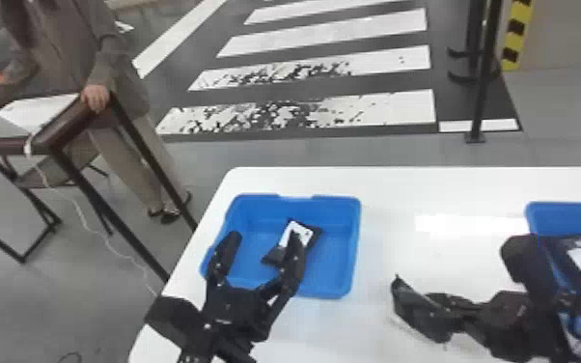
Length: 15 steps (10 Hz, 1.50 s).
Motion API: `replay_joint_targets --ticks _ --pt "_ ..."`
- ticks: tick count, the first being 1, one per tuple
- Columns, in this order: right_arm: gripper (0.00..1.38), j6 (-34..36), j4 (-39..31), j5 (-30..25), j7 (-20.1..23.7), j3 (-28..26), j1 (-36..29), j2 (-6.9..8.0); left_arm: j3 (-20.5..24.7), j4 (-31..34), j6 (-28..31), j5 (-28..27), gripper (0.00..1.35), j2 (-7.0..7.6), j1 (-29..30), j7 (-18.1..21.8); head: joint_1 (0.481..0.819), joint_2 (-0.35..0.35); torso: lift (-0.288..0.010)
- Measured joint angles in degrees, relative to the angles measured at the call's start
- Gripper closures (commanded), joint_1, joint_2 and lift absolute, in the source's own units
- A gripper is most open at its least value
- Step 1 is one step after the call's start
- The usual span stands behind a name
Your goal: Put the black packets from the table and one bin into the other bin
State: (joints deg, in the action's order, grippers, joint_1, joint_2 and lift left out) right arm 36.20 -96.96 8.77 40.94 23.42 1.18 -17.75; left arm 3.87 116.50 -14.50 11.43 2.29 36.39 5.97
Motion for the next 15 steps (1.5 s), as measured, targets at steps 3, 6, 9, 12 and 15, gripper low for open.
replay_joint_targets --ticks 3,6,9,12,15 --pt "1.21 -4.05 -13.42 -2.97 -4.62 -11.06 -8.09 0.91 0.06 0.0 -0.12 0.0 0.14 -0.01 0.07 0.0 0.695 0.253 -0.11" --pt "1.21 -4.65 -31.92 -11.35 -14.26 -29.92 -23.81 4.92 0.41 0.0 -0.28 0.0 0.14 -0.17 0.3 0.0 0.695 0.065 -0.11" --pt "0.43 -5.47 -31.18 -13.18 -16.01 -39.11 -26.77 6.91 0.47 0.0 -0.54 0.01 0.14 -0.13 0.44 0.01 0.695 -0.077 -0.11" --pt "0.18 -9.55 -24.77 -12.31 -14.01 -40.07 -24.38 6.72 0.24 0.0 -0.23 -0.09 0.14 -0.01 0.12 0.1 0.695 -0.104 -0.11" --pt "0.25 -23.03 -27.07 -8.66 -17.96 -40.26 -31.16 9.17 1.41 0.01 8.84 -0.78 0.14 0.33 -2.86 4.91 0.695 -0.096 -0.11"
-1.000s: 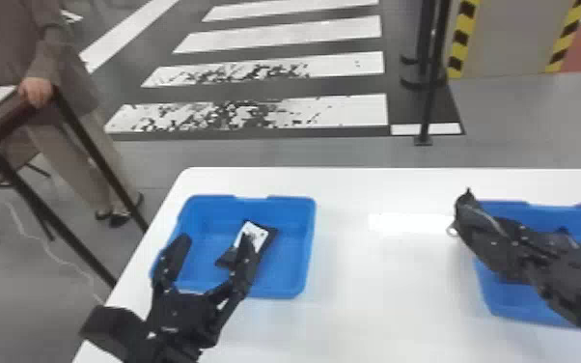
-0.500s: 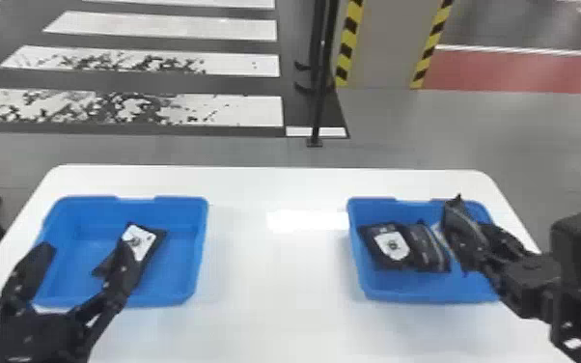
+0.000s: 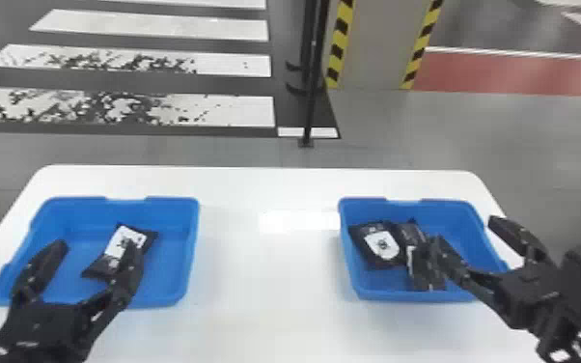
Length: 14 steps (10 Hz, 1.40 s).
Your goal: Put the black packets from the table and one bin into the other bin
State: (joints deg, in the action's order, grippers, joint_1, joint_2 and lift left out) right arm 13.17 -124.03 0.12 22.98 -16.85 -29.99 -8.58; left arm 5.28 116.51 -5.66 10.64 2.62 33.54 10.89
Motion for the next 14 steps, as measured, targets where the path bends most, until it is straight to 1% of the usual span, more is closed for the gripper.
replay_joint_targets --ticks 1,2,3,5,6,7,8,10,11,12,14 --pt "0.25 -1.65 -0.2 0.76 0.22 0.3 -1.08 0.14 2.15 0.01 7.92 -2.02 0.14 0.02 -2.68 4.29 0.695 -0.092 -0.11" --pt "0.25 -3.27 -0.32 1.51 1.48 0.78 -1.99 0.12 4.62 0.01 17.24 -5.41 0.14 0.11 -6.32 7.75 0.695 -0.063 -0.11" --pt "0.25 -4.58 -0.42 2.58 2.02 0.92 -3.25 0.15 5.41 0.01 23.72 -7.73 0.14 0.46 -8.97 8.78 0.695 -0.035 -0.11" --pt "0.25 -5.28 -1.7 5.56 1.98 0.32 -6.51 0.82 5.16 0.02 36.19 -10.72 0.14 1.64 -13.29 9.96 0.695 -0.023 -0.11" --pt "0.25 -5.3 -2.53 6.16 2.03 0.11 -7.26 0.98 4.52 0.02 42.13 -12.67 0.14 2.57 -15.46 10.34 0.695 -0.017 -0.11" --pt "0.25 -5.3 -2.98 6.4 2.06 0.16 -7.58 1.02 3.79 0.02 46.15 -14.77 0.14 3.5 -17.38 10.66 0.695 -0.008 -0.11" --pt "0.25 -5.3 -3.12 6.56 2.07 0.34 -7.68 1.02 3.47 -0.63 48.12 -16.47 0.14 4.05 -18.87 10.82 0.695 0.005 -0.11" --pt "0.25 -5.21 -3.16 6.88 2.22 0.92 -7.8 0.83 2.68 -3.88 49.92 -18.81 0.14 4.67 -21.84 10.83 0.695 0.025 -0.11" --pt "0.25 -4.96 -3.16 6.95 2.24 1.45 -7.76 0.6 1.78 -6.11 51.48 -19.28 0.14 5.09 -23.64 11.1 0.695 0.031 -0.11" --pt "0.25 -4.71 -3.16 7.0 2.24 1.76 -7.71 0.47 1.22 -8.24 52.72 -18.55 0.14 5.32 -24.97 11.39 0.695 0.031 -0.11" --pt "0.25 -4.46 -3.25 7.28 2.3 2.26 -7.63 0.32 0.08 -12.29 52.93 -18.49 0.14 5.65 -27.77 11.44 0.695 0.029 -0.11"
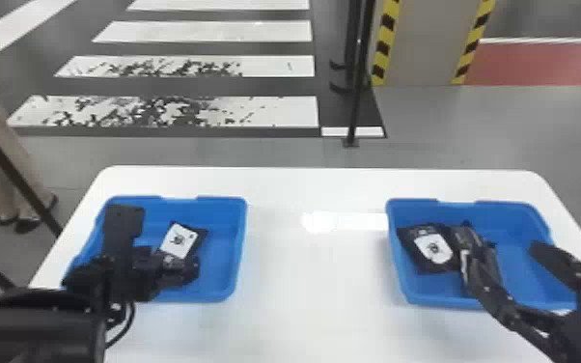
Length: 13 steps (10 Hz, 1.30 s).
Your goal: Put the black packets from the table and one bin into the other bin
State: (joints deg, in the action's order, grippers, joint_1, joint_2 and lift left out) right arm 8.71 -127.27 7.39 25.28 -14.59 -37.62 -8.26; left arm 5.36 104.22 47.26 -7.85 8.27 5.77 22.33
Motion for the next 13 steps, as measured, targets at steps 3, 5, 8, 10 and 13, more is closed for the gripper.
replay_joint_targets --ticks 3,5,8,10,13 --pt "0.25 0.02 0.05 0.6 0.39 0.97 0.45 -0.35 -0.75 -5.76 1.38 -2.25 0.73 0.69 -4.03 -0.19 0.695 0.058 -0.11" --pt "0.25 0.02 0.11 0.9 0.48 0.99 0.49 -0.35 -1.32 -6.47 6.13 -4.44 1.21 1.0 -4.97 -0.52 0.695 0.079 -0.11" --pt "0.25 0.02 0.55 1.4 0.68 1.09 0.56 -0.43 -2.06 -6.53 2.77 -4.56 1.21 0.91 -4.29 -0.45 0.695 0.069 -0.11" --pt "0.25 0.02 0.73 1.62 0.85 1.1 0.63 -0.55 -1.93 -6.27 -1.53 -2.35 1.21 0.67 -3.55 -0.44 0.695 0.051 -0.11" --pt "0.25 0.0 -0.09 1.84 0.94 1.1 1.24 -0.62 1.82 2.44 -11.05 4.68 1.21 -0.94 2.06 -1.33 0.695 0.033 -0.11"
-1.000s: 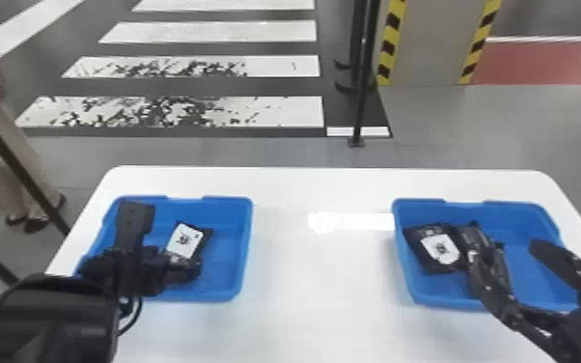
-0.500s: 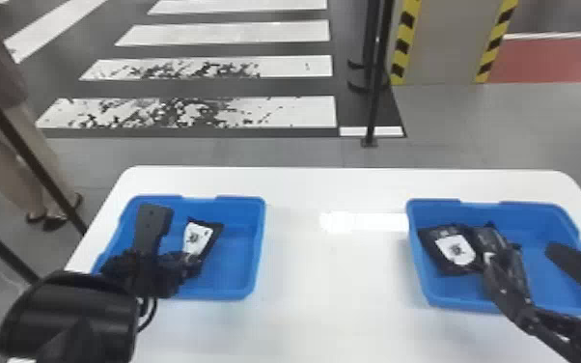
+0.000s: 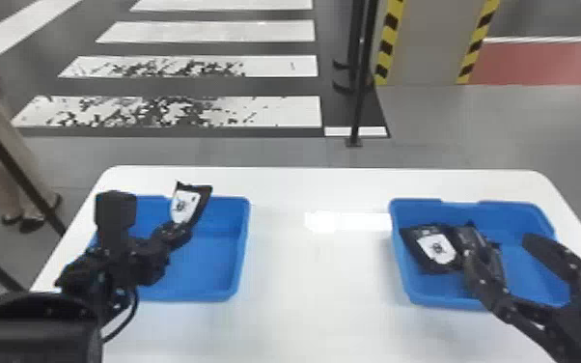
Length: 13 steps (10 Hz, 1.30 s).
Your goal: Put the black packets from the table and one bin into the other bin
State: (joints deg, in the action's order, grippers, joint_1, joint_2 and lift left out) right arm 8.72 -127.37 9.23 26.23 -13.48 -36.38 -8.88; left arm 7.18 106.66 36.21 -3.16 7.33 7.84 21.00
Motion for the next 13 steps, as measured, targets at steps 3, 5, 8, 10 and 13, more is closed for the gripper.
replay_joint_targets --ticks 3,5,8,10,13 --pt "0.25 1.24 -1.91 2.64 0.76 1.81 3.31 -0.6 1.43 10.27 -12.87 8.66 1.21 -2.08 8.42 -1.51 0.695 0.027 -0.11" --pt "0.25 4.92 -2.88 6.06 0.79 5.34 7.54 -1.64 -0.75 12.02 -18.66 13.95 1.21 -3.25 13.13 -1.44 0.695 0.029 -0.11" --pt "0.25 12.57 -3.1 10.24 1.63 11.88 17.2 -3.36 -8.94 12.23 -22.23 18.5 1.21 -1.88 14.73 -1.05 0.695 0.01 -0.11" --pt "0.25 16.23 -1.26 13.52 1.82 17.0 23.6 -4.11 -13.73 12.25 -23.62 20.27 1.21 -0.52 13.47 -0.87 0.695 0.012 -0.11" --pt "0.25 20.55 3.53 14.62 1.81 23.21 31.03 -5.03 -19.7 12.24 -24.71 22.57 1.21 1.28 12.1 -0.74 0.695 0.015 -0.11"
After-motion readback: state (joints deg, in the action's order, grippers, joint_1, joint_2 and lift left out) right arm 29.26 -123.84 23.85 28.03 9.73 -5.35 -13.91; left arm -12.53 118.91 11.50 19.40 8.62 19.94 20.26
